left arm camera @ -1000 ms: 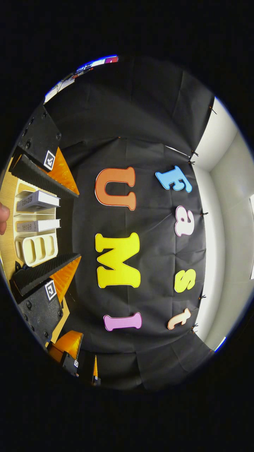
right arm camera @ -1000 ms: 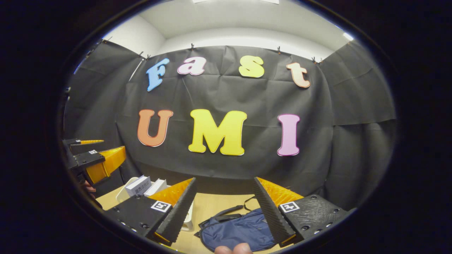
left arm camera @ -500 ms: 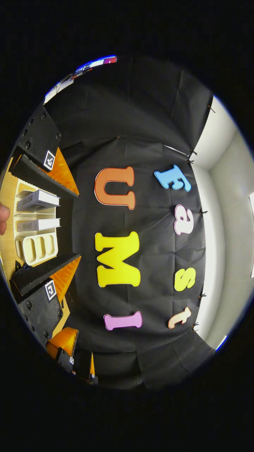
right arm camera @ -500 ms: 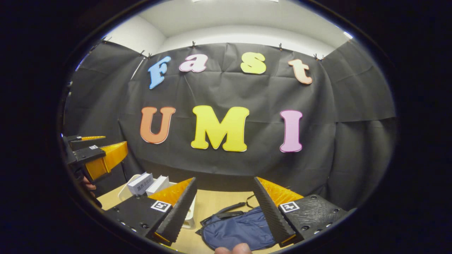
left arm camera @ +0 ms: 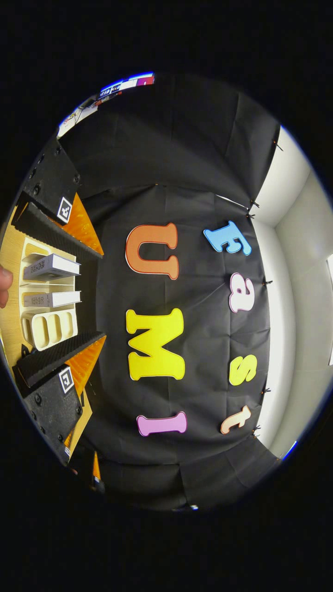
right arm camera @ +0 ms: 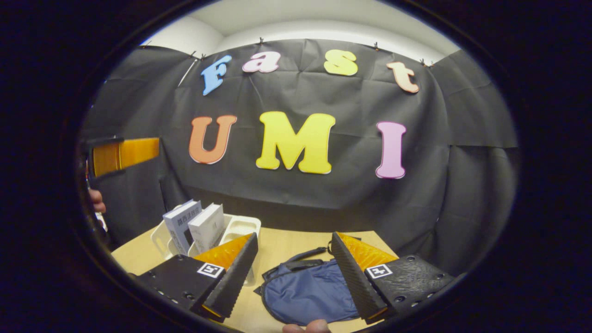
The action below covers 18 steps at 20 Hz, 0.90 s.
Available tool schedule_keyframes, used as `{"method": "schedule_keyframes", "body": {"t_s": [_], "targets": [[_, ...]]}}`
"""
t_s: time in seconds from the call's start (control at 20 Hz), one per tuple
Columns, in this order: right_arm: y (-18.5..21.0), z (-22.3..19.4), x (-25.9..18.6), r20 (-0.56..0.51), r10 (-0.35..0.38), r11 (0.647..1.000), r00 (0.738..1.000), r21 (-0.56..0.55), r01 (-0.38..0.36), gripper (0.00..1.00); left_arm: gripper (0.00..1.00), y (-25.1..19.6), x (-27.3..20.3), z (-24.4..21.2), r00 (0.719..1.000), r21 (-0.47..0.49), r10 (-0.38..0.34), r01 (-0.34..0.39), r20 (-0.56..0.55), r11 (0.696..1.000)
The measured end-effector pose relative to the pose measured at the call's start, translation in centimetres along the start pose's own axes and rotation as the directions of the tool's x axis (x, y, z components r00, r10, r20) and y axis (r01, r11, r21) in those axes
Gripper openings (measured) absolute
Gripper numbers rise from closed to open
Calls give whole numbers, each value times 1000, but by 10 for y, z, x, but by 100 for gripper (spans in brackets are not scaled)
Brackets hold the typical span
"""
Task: Open the schoolbag, grab two books from the bookshelf and put them into the schoolbag.
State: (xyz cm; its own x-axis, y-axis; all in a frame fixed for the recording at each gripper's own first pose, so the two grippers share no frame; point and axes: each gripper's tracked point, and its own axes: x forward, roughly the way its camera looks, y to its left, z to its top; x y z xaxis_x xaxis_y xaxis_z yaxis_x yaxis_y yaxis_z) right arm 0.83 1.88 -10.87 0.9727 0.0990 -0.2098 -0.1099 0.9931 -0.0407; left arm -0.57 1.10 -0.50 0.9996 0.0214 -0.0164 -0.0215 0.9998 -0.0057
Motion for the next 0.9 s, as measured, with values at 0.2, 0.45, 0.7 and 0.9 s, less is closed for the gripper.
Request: {"method": "schedule_keyframes", "body": {"t_s": [0.2, 0.45, 0.7, 0.9], "targets": [[5, -75, 21, -154, 29, 998, 988, -46, -37, 98, 96, 3, -1, 1, 1000, 1, 8, -8, -3, 1000], [23, -170, 38, -359, 88, 990, 929, -76, -123, 96, 96, 9, -4, 1, 1000, 10, 29, -29, -7, 1000], [31, -236, 47, -488, 81, 981, 869, -116, -157, 96, 96, 18, -6, -3, 998, 15, 59, -59, -27, 998], [30, -265, 57, -535, 58, 978, 843, -140, -157, 96, 96, 23, -7, -4, 997, 26, 76, -75, -34, 997]]}}
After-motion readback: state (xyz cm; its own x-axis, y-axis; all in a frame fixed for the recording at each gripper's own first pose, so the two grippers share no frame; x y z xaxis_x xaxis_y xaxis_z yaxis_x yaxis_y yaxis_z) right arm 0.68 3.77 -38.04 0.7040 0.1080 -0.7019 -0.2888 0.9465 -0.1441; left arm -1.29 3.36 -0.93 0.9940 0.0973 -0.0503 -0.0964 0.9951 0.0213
